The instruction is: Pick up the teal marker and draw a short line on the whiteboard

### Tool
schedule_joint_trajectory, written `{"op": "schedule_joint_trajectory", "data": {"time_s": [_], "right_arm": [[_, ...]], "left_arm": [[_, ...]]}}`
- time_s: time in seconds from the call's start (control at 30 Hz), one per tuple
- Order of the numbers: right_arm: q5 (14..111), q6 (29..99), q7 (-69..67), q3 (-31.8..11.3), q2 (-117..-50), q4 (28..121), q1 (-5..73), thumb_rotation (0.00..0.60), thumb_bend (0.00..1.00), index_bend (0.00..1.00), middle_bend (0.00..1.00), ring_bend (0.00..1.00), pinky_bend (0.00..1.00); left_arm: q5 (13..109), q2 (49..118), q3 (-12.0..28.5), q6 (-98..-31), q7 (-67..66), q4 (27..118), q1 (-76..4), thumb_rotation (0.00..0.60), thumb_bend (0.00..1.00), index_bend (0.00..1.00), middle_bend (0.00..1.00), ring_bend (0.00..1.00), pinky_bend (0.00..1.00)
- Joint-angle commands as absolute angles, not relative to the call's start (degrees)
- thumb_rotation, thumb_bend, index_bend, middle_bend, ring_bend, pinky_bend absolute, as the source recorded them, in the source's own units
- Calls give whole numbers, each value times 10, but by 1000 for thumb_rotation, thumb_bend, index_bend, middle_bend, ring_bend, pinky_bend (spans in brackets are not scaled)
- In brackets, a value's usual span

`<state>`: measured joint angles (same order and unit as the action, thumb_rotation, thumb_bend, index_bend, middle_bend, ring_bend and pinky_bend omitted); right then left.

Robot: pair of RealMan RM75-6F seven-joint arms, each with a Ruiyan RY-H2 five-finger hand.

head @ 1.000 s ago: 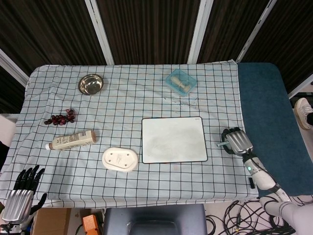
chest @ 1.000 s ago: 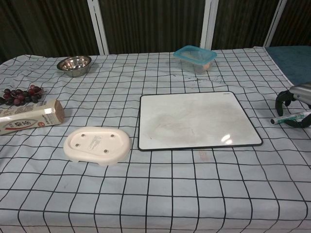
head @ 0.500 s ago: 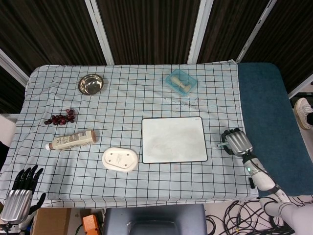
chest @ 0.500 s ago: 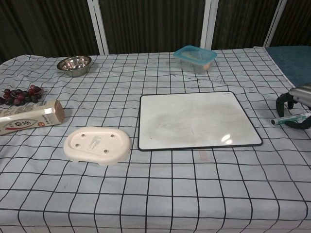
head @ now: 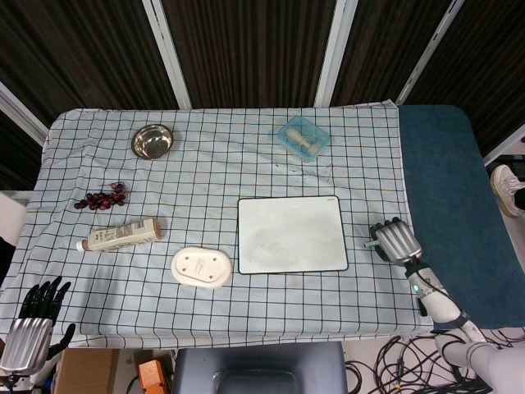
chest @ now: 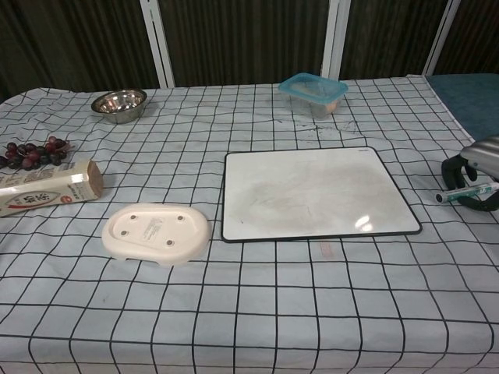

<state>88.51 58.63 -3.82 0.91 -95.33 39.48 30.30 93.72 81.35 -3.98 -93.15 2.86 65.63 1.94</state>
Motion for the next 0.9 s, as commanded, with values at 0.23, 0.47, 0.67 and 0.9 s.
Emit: {"op": "schedule_joint_trajectory", "data": {"time_s": [0.23, 0.47, 0.67, 0.9], "right_arm": [[889, 595, -23, 11, -960, 391, 300, 600, 331, 825, 549, 488, 437], [889, 605, -8, 11, -974, 373, 295, 600, 331, 943, 642, 592, 572], [891, 605, -20, 13, -985, 352, 292, 600, 335, 999, 700, 657, 646], [898, 655, -93, 3, -979, 362, 292, 600, 353, 1000, 748, 712, 703]], "left_arm": [[937, 813, -39, -933, 28, 657, 21, 600, 366, 0, 0, 0, 57], [935, 812, -37, -930, 27, 659, 20, 600, 365, 0, 0, 0, 57], [933, 810, -36, -929, 25, 663, 21, 600, 365, 0, 0, 0, 57], [932, 806, -35, -929, 21, 669, 21, 600, 365, 0, 0, 0, 57]]}}
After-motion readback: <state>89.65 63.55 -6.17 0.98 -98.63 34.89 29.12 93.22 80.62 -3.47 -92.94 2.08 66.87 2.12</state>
